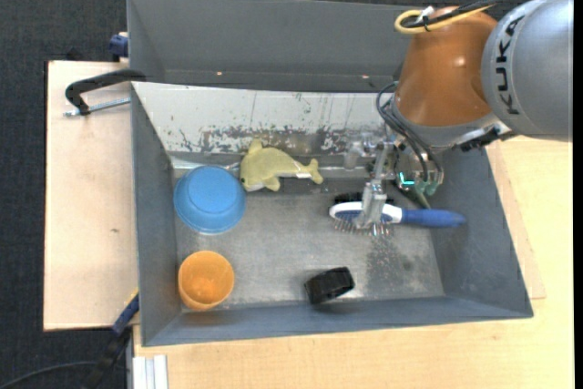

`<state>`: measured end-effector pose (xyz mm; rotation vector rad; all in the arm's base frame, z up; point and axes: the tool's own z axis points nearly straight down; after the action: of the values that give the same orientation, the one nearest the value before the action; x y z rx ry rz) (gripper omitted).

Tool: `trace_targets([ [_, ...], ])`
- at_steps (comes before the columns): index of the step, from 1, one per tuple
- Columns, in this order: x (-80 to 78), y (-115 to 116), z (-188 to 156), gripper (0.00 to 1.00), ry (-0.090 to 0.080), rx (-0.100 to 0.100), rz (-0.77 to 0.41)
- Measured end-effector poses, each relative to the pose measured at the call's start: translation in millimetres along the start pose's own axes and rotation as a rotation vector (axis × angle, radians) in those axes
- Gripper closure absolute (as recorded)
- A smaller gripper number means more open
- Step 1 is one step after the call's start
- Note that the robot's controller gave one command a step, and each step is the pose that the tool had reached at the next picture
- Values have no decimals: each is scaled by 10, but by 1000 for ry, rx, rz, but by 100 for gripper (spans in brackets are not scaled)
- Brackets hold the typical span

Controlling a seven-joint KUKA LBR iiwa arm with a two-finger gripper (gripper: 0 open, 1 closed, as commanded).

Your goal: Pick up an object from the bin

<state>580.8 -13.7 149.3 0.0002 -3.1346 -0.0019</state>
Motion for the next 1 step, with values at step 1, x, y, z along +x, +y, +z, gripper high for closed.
trace_targets([
  [1,262,-706,736,0,2,3,16],
])
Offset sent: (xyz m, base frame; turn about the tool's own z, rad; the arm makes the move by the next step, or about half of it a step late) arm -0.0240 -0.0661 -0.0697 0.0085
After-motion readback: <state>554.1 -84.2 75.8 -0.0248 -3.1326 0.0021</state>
